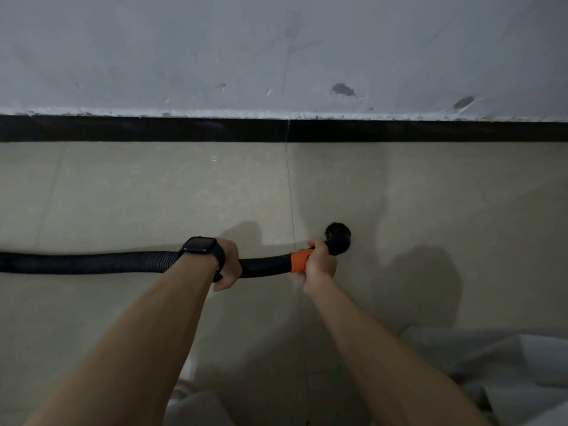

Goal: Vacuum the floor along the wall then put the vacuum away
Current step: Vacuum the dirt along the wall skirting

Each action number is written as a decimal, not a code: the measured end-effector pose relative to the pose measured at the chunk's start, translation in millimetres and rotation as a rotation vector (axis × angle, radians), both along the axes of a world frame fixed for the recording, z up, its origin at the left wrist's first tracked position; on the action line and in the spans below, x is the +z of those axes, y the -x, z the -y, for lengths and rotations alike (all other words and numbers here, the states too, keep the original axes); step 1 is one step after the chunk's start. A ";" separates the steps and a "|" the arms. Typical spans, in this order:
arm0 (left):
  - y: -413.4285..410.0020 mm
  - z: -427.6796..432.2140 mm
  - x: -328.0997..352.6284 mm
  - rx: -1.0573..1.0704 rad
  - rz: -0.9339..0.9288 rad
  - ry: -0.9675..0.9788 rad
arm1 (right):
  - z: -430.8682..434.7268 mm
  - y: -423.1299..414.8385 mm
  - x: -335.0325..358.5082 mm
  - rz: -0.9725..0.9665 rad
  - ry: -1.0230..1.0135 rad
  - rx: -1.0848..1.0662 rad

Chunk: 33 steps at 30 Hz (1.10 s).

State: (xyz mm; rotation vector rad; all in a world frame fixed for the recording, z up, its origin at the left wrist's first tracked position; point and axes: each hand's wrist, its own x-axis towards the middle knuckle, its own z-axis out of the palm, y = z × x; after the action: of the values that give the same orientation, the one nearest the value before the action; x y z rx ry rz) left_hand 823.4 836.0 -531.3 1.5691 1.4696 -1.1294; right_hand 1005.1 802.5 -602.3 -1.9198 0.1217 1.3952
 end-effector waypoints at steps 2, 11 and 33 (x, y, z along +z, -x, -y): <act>-6.3 -3.1 1.2 0.036 0.029 -0.012 | -10.4 -8.6 4.5 0.000 -0.005 0.029; -14.2 -19.1 -1.7 0.108 0.123 -0.112 | -43.6 -23.7 5.9 -0.016 -0.032 0.040; -68.0 -43.2 -20.6 -0.072 0.239 -0.270 | -33.9 -72.2 -3.1 0.091 0.000 -0.178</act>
State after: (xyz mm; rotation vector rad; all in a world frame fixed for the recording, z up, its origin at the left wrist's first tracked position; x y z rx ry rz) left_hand 891.5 879.3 -551.9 1.8830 1.4585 -0.7722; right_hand 1077.3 836.4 -605.4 -1.9192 0.2429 1.1886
